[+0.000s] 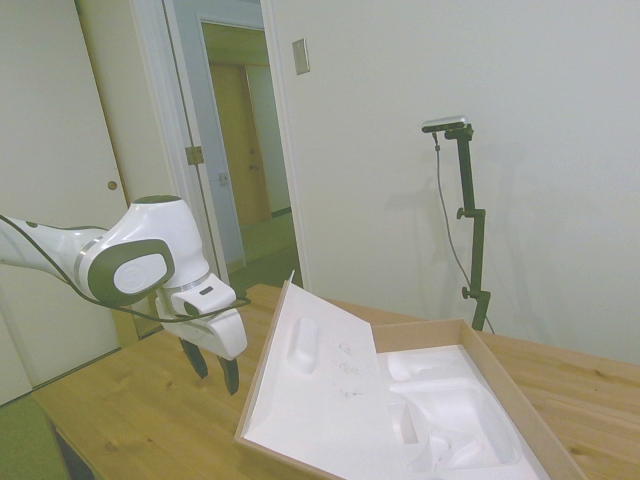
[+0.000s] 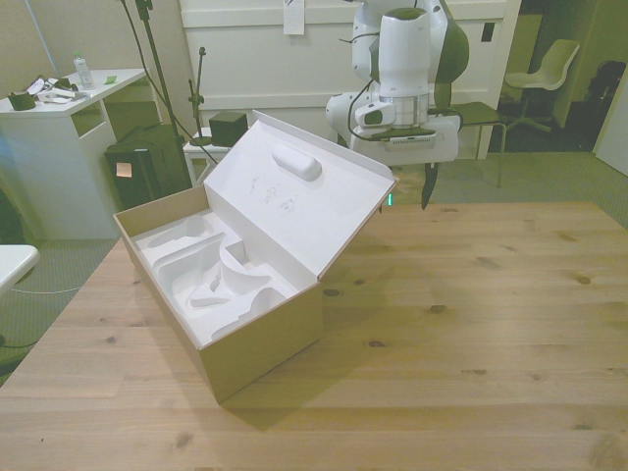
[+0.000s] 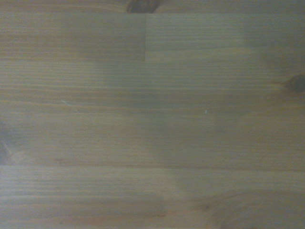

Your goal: Close the box

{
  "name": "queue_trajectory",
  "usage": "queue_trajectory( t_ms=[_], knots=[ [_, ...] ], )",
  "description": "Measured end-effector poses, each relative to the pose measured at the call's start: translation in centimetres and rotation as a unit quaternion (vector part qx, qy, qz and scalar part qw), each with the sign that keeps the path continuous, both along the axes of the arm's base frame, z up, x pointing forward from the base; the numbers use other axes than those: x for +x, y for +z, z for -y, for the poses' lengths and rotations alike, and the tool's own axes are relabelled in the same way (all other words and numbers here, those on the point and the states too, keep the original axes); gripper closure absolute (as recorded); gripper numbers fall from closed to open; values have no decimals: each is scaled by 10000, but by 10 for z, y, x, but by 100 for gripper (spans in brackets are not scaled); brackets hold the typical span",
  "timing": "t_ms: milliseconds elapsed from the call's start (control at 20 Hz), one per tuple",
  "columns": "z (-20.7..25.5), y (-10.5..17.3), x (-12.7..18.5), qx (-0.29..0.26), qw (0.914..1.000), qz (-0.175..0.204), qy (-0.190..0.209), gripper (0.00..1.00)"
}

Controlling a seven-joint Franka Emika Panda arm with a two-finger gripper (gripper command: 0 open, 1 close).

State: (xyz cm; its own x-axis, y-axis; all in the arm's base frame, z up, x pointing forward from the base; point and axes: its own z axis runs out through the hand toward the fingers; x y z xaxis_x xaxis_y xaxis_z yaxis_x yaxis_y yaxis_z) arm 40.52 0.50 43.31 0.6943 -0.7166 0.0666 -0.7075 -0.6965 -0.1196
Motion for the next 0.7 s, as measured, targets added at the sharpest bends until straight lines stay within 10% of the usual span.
queue_trajectory(
  t_ms=[700],
  knots=[
    [50,42,-38,150,9973,648,-315,0]
  ],
)
